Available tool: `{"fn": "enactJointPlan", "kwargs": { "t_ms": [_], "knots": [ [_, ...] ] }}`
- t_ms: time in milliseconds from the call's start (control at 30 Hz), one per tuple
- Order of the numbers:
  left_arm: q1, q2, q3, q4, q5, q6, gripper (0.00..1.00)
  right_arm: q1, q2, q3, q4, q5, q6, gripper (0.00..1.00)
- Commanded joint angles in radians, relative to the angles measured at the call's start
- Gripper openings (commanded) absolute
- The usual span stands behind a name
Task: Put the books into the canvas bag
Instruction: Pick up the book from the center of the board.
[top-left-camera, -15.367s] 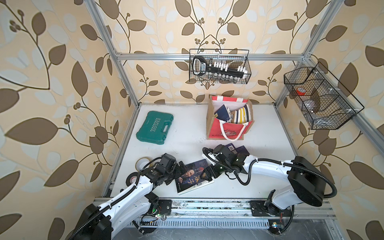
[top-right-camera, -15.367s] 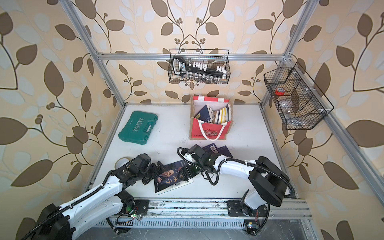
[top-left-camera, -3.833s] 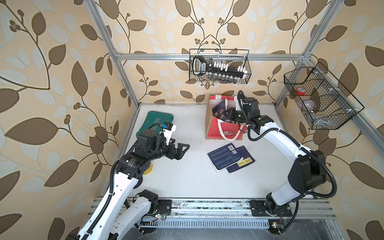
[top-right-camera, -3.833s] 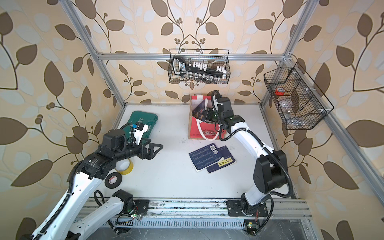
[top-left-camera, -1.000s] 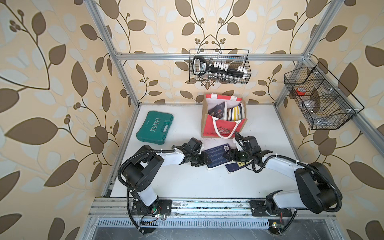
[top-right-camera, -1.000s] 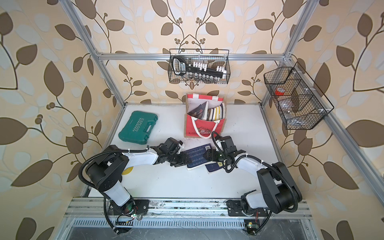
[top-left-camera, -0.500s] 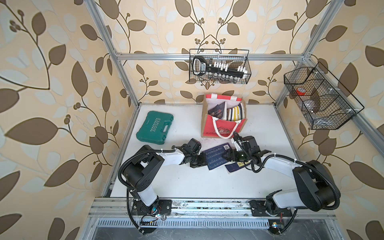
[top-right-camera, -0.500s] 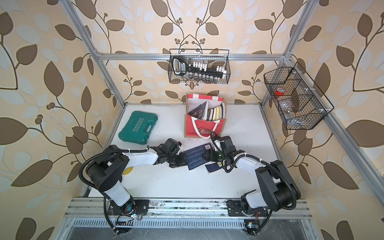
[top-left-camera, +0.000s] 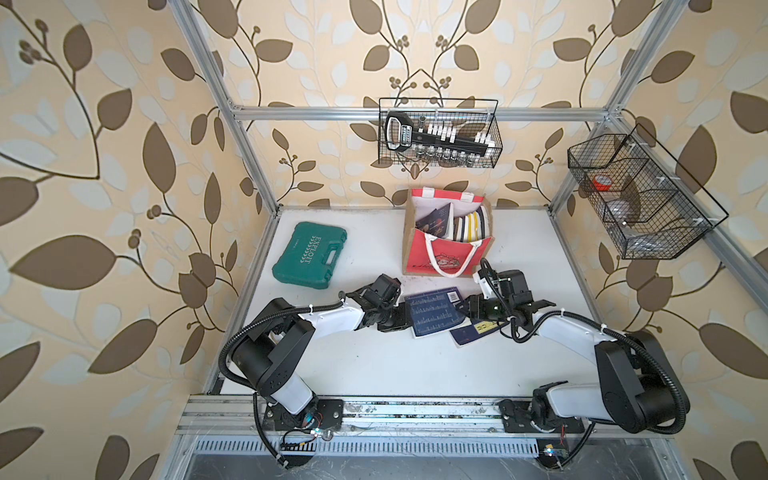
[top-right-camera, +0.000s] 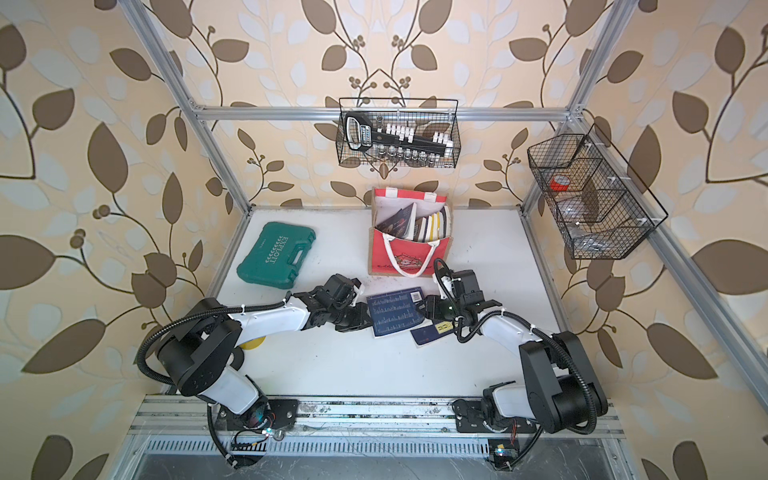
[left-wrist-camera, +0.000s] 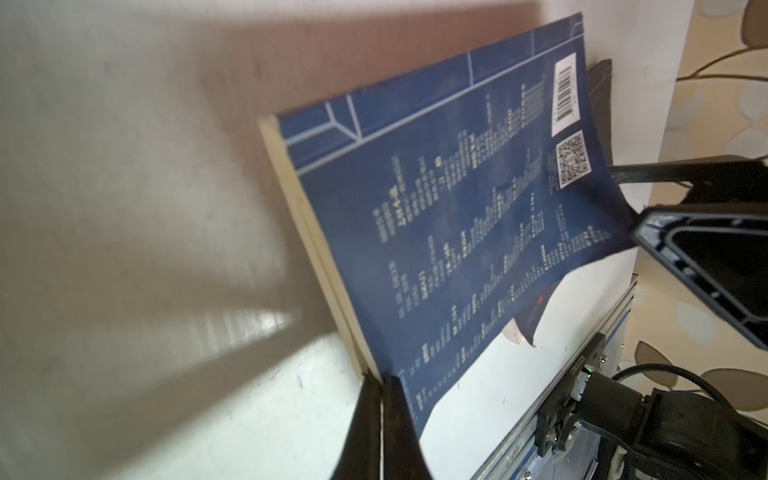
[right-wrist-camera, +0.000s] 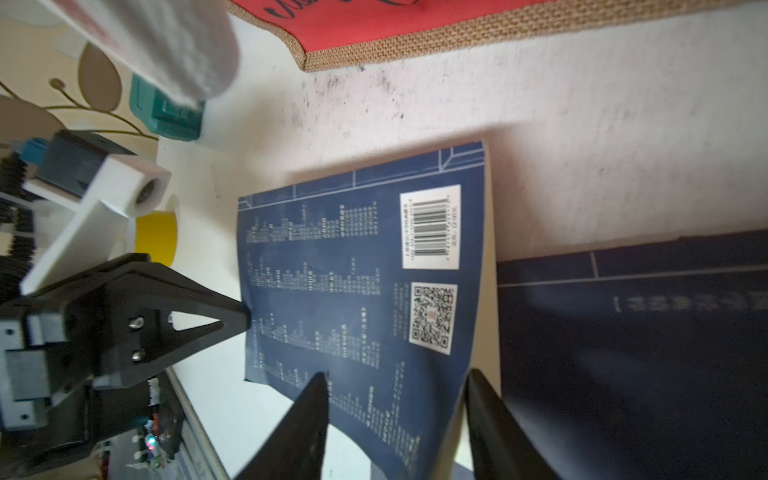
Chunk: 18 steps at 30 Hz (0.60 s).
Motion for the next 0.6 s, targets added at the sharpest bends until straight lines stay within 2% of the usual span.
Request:
{"fn": "enactJointPlan", "kwargs": {
  "t_ms": [0, 167, 367, 467, 567],
  "knots": [
    [-0.011, -0.026, 0.004, 0.045, 0.01, 0.036, 0.0, 0.008, 0.006, -0.004, 0.015, -0.133, -0.012, 0.45],
    [-0.012, -0.028, 0.01, 0.044, 0.013, 0.042, 0.0, 0.014, 0.046, 0.001, 0.029, -0.155, -0.008, 0.43],
    [-0.011, -0.038, 0.019, 0.022, 0.001, 0.054, 0.0, 0.015, 0.108, 0.016, -0.005, -0.091, -0.009, 0.44],
    [-0.01, -0.043, 0.019, 0.013, -0.004, 0.055, 0.0, 0.014, 0.113, 0.027, -0.026, -0.052, -0.007, 0.29],
    [-0.006, -0.061, 0.026, -0.015, -0.014, 0.066, 0.0, 0.017, 0.083, 0.037, -0.041, -0.02, -0.01, 0.02]
  ]
}}
